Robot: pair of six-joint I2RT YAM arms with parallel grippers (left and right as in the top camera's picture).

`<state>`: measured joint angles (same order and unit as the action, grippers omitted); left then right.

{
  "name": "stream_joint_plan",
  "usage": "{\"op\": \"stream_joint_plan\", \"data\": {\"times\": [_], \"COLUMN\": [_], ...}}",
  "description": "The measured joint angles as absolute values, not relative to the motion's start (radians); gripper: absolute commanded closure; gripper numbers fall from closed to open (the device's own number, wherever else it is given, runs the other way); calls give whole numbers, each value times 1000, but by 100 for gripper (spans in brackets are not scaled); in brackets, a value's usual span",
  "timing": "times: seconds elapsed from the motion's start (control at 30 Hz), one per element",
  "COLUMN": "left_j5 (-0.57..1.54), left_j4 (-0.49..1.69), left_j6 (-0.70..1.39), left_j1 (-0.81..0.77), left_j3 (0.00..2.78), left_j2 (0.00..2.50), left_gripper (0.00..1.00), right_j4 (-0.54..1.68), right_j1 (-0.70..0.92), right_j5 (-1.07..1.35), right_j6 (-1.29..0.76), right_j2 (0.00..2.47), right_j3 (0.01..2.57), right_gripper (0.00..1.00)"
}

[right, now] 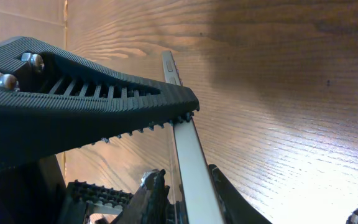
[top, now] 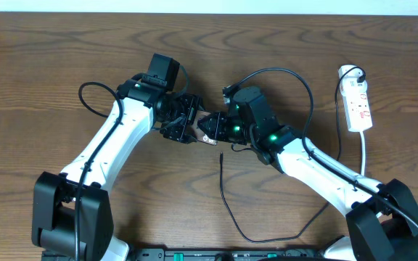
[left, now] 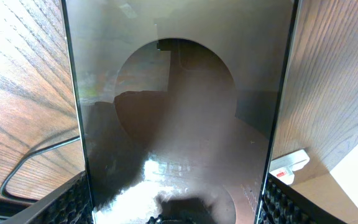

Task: Plug charger to phone and switch on socket
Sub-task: 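Close the right gripper on the phone's edge beside the left gripper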

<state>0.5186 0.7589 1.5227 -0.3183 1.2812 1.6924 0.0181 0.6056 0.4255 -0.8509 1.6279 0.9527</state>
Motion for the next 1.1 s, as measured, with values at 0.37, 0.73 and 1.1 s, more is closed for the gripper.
{"op": "stream_joint_plan", "data": {"times": [0.37,0.73,1.1], "left_j5": [519,517,525], "left_j4": [759,759,760], "left_j6": [1523,1523,1530], "left_j1": [-318,-318,-318], "left_j3": [1281,1281,1281], "left_j2": [1692,1692,1691], "left_gripper": [93,93,14], "right_j4": [19,17,31], "right_j1": [606,606,606], "right_j5": [421,422,418], "right_j6": [-847,-848,-844], "right_j2": [1628,1628,1629], "right_j3": [953,953,953], "right_gripper": [89,99,99]}}
